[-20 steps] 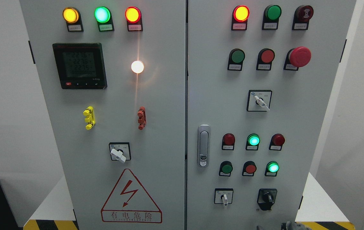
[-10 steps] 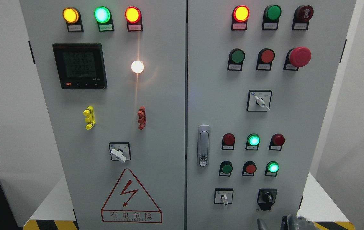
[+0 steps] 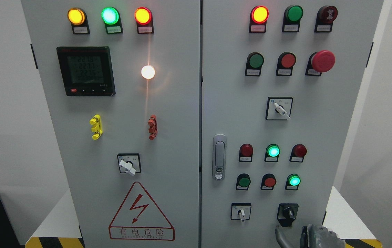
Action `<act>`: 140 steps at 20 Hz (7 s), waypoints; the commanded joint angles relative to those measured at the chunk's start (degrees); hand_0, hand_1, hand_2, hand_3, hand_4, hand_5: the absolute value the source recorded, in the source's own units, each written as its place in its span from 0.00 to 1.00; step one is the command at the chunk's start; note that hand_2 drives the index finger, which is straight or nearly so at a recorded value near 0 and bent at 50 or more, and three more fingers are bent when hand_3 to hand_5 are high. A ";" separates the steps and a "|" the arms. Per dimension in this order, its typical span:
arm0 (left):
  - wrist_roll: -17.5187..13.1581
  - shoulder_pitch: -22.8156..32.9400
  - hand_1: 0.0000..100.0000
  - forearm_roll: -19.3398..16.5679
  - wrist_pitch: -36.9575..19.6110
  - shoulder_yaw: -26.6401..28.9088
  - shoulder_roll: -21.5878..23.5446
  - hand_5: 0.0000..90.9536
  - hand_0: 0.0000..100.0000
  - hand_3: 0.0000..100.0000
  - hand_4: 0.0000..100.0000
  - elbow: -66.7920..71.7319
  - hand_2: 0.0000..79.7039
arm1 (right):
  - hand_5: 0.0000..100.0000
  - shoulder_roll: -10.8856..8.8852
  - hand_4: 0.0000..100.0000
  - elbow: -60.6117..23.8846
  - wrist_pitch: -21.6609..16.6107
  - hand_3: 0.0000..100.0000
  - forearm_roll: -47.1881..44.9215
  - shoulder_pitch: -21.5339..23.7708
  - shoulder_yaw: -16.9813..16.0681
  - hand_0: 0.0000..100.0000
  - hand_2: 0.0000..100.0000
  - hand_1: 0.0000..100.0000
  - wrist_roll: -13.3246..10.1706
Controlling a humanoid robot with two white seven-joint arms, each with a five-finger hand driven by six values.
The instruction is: Flip black knob to close circuit
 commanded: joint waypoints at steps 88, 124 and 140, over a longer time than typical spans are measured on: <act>0.04 0.00 0.56 0.00 -0.05 -0.05 0.00 0.00 0.12 0.00 0.00 0.06 0.00 | 1.00 -4.00 0.99 0.97 4.30 1.00 -7.16 -3.19 -1.40 0.00 0.91 0.07 -0.81; -0.04 0.00 0.56 0.09 -0.05 0.04 -0.08 0.00 0.12 0.00 0.00 0.06 0.00 | 0.96 0.83 0.93 -16.86 3.86 1.00 -17.06 12.88 9.49 0.00 0.80 0.11 -6.69; -0.04 0.00 0.56 0.00 -0.05 -0.05 0.00 0.00 0.12 0.00 0.00 -0.03 0.00 | 0.21 0.39 0.20 -22.85 -11.41 0.21 -56.90 24.05 11.52 0.00 0.04 0.13 -12.06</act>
